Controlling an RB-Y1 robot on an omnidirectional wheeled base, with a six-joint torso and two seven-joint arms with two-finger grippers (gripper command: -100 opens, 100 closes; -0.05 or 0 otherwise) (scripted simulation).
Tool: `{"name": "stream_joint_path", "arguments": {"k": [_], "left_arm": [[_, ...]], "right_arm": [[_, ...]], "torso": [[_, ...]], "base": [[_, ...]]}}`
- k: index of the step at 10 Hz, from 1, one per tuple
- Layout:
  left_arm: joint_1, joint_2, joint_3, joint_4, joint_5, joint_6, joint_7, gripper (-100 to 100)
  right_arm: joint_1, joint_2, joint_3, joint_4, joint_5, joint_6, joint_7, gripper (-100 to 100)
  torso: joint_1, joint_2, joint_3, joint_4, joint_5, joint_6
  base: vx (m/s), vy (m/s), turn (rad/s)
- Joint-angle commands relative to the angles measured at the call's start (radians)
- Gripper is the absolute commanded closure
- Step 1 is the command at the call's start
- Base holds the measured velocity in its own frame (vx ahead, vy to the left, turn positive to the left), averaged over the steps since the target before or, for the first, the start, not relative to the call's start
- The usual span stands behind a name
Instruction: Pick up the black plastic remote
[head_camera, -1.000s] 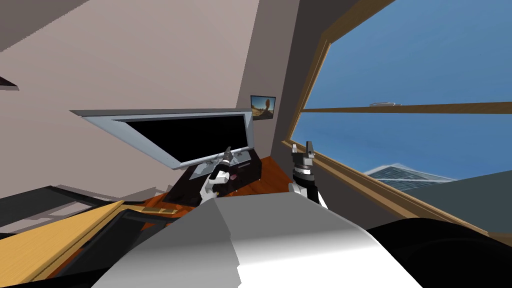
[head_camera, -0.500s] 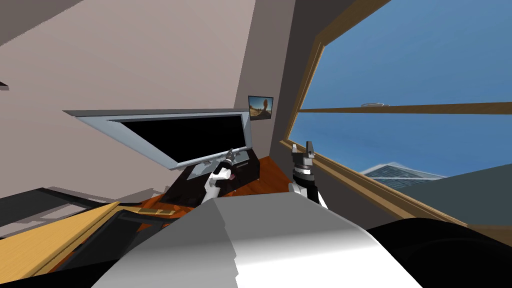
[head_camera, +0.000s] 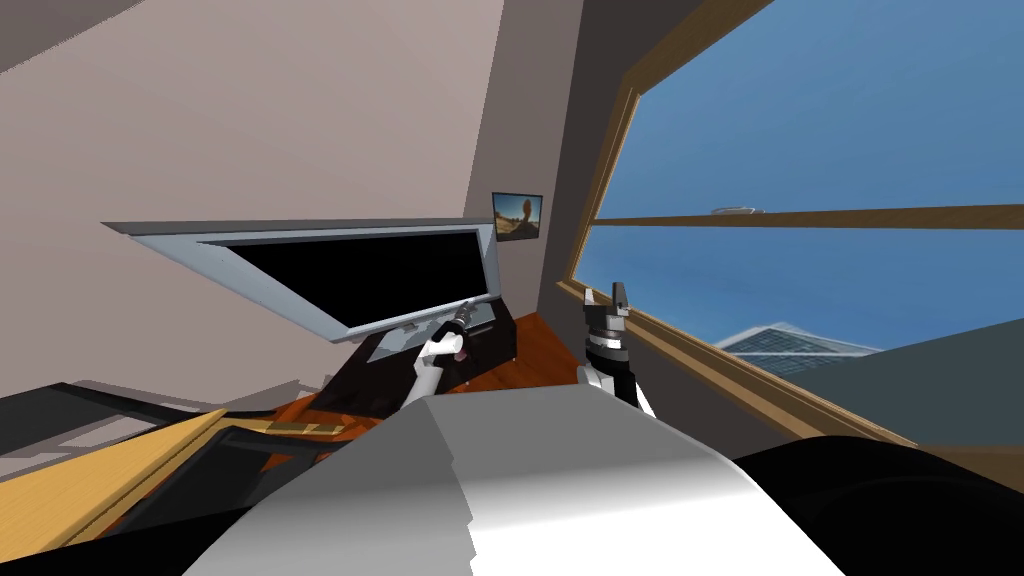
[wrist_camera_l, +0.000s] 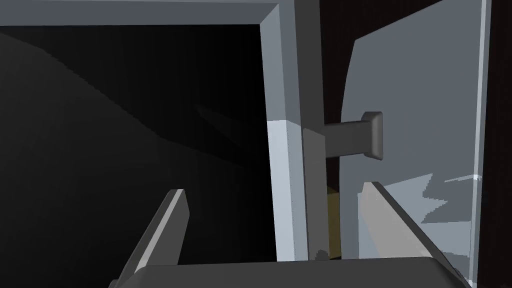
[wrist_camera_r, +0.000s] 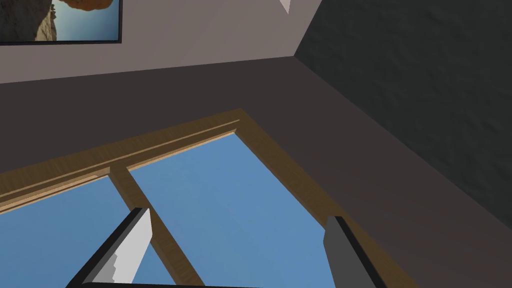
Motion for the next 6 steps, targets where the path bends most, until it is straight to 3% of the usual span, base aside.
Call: {"name": "stream_joint_path", "arguments": {"k": [1,6], "left_arm": [[-0.036,0.005,0.009,0.05,0.007,0.05,0.001,-100],[-0.1,0.012,0.028,0.189,0.015,0.167,0.005,-100]], "right_arm": [[0.0,0.0,0.0,0.0,0.0,0.0,0.0,0],[0.0,0.0,0.0,0.0,0.0,0.0,0.0,0]], "torso": [[0.0,0.0,0.0,0.0,0.0,0.0],[0.0,-0.001,-0.001,0.0,0.0,0.0]], "base": [[0.026,-0.052,-0.025],[0.031,-0.044,-0.019]]}}
